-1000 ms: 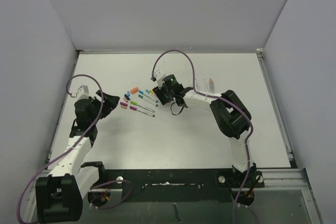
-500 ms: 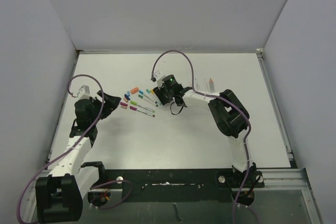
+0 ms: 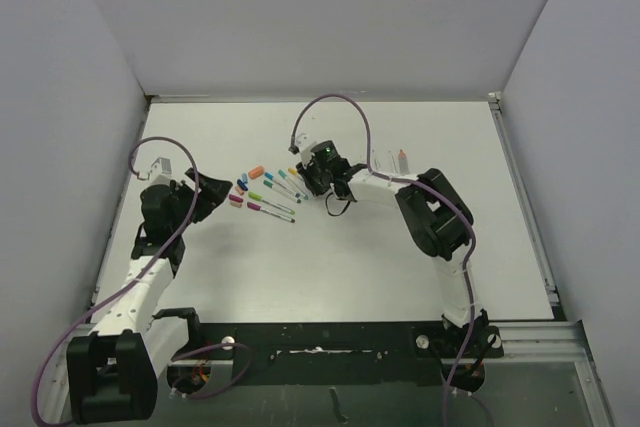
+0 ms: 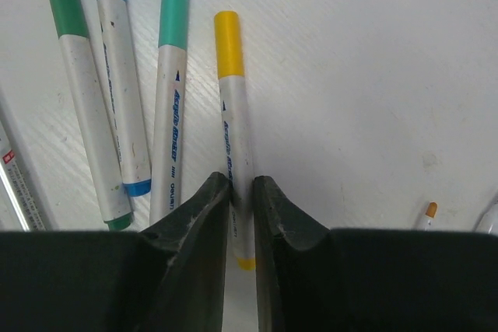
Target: Open the pen caps
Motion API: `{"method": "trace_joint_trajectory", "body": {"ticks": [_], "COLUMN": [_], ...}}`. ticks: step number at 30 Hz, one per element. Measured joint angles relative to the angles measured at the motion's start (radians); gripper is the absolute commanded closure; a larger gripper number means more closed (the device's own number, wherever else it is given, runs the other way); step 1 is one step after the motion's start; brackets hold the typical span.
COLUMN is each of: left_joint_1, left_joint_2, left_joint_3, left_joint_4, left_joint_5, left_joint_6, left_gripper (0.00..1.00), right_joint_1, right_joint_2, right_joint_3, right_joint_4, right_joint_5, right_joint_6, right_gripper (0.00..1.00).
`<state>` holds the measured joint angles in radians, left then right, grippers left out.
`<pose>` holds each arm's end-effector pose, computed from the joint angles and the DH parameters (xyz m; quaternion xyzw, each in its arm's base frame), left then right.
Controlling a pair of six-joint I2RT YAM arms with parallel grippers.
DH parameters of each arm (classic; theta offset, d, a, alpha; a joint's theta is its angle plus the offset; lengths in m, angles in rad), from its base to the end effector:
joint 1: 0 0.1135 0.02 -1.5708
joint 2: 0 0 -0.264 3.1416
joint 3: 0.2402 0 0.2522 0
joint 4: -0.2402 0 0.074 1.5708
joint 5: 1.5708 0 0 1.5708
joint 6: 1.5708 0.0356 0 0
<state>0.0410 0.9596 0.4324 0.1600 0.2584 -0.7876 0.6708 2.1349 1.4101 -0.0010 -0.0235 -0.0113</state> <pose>0.2118 -0.0004 0.2194 -0.2623 0.7777 -0.3036 0.4840 0.3647 0.2905 0.1464 -0.3096 0.8579 0.1429 0.3845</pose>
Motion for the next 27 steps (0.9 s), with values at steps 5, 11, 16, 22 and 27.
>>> {"method": "trace_joint_trajectory", "body": {"ticks": [5,11,16,22,27], "left_joint_1": [0.0,-0.029,-0.132,-0.235,-0.29], "left_joint_2": [0.011,0.079,0.164,0.258,0.352], "left_joint_3": [0.013,0.013,0.013,0.024,0.071], "left_joint_4": [0.005,0.06,0.115,0.187,0.241], "left_joint_5": [0.019,0.056,0.054,0.024,-0.003], "left_joint_6": [-0.002,-0.033,-0.058,-0.085,-0.102], "left_gripper": [0.25,0.25,0.24,0.24,0.25], "right_joint_1": [-0.008,-0.01,-0.01,-0.004,0.023], "right_joint_2": [0.0,-0.052,-0.168,-0.316,-0.414], "right_joint_3": [-0.001,-0.108,-0.243,-0.321,-0.379], "right_joint_4": [0.007,0.097,0.12,0.145,0.177], "right_joint_5": [0.0,0.015,0.02,0.011,0.008], "right_joint_6": [0.008,0.026,0.046,0.067,0.075], "right_gripper": [1.0,1.0,1.0,1.0,1.0]}}
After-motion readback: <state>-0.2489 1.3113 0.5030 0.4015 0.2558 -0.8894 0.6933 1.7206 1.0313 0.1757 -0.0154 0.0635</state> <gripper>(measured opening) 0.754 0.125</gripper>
